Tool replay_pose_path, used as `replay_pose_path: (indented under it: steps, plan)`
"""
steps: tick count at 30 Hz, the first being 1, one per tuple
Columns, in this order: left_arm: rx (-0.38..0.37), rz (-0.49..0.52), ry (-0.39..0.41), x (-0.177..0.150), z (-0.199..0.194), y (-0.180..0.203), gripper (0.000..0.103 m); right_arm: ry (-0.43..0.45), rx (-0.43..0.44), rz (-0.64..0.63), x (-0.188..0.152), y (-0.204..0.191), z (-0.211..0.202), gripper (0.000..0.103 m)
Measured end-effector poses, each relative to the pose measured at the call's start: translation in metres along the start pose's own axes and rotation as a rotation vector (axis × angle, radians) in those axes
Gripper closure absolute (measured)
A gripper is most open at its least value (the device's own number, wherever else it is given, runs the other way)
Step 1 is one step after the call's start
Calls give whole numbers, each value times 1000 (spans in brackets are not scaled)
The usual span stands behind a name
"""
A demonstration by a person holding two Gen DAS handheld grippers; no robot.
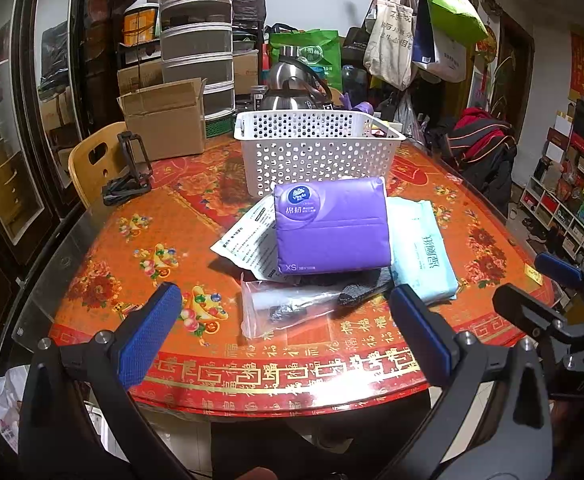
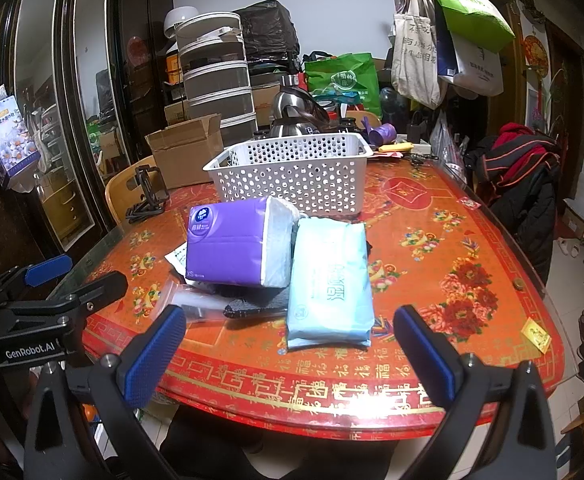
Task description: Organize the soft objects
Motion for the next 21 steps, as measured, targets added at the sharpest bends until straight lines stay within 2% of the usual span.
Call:
replay_pose_path:
  steps: [21]
  plan:
    - [-1, -7, -18, -2, 8, -4, 0, -8, 4, -1, -3, -2, 2, 0]
Point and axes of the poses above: each gripper's, at about its wrist camera, not at the fingertips, and z roughly the way its jaws point, y to its right, x to its top, the point moved 10 cm from there along z, roughly the way its jaws point, and after that the axes turned 12 degrees about -z, right-handed, at the moved point
